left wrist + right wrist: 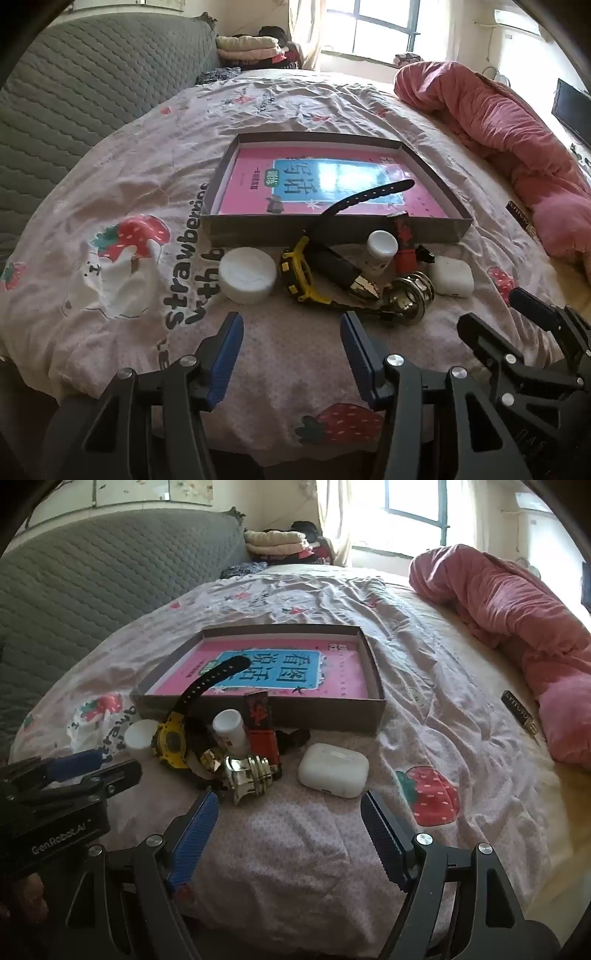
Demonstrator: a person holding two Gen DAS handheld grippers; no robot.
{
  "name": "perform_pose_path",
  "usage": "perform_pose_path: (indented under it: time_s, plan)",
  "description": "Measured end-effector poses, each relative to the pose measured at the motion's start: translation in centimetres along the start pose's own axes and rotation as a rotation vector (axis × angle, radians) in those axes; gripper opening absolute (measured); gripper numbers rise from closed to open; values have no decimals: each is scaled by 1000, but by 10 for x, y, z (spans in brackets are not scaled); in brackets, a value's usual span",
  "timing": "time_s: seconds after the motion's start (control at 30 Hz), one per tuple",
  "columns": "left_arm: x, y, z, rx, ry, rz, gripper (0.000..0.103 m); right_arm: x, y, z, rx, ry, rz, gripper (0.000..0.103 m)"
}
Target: Organize rigid objects
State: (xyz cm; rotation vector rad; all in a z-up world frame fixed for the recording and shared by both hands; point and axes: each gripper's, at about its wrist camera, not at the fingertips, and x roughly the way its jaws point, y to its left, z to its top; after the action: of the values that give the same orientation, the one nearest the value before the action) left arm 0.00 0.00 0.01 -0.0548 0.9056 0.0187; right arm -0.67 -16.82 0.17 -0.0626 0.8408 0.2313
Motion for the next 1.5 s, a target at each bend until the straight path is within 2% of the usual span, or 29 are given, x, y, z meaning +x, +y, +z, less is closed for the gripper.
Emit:
perform_pose_path:
  time_s: [0.23, 0.4, 0.8, 1.5]
  plan:
    - [-2, 2, 3, -22, 27, -49, 54, 2, -1, 1, 35, 18, 12, 80]
    - [-4, -3, 2, 18, 9, -47, 54, 3, -4, -1, 29, 17, -1, 80]
    - [-6, -5, 2, 20, 8, -61, 54, -1, -8, 2, 54, 2, -27, 80]
    - [-8, -5, 4, 22, 11, -59, 54, -2, -5, 2, 41, -5, -18, 80]
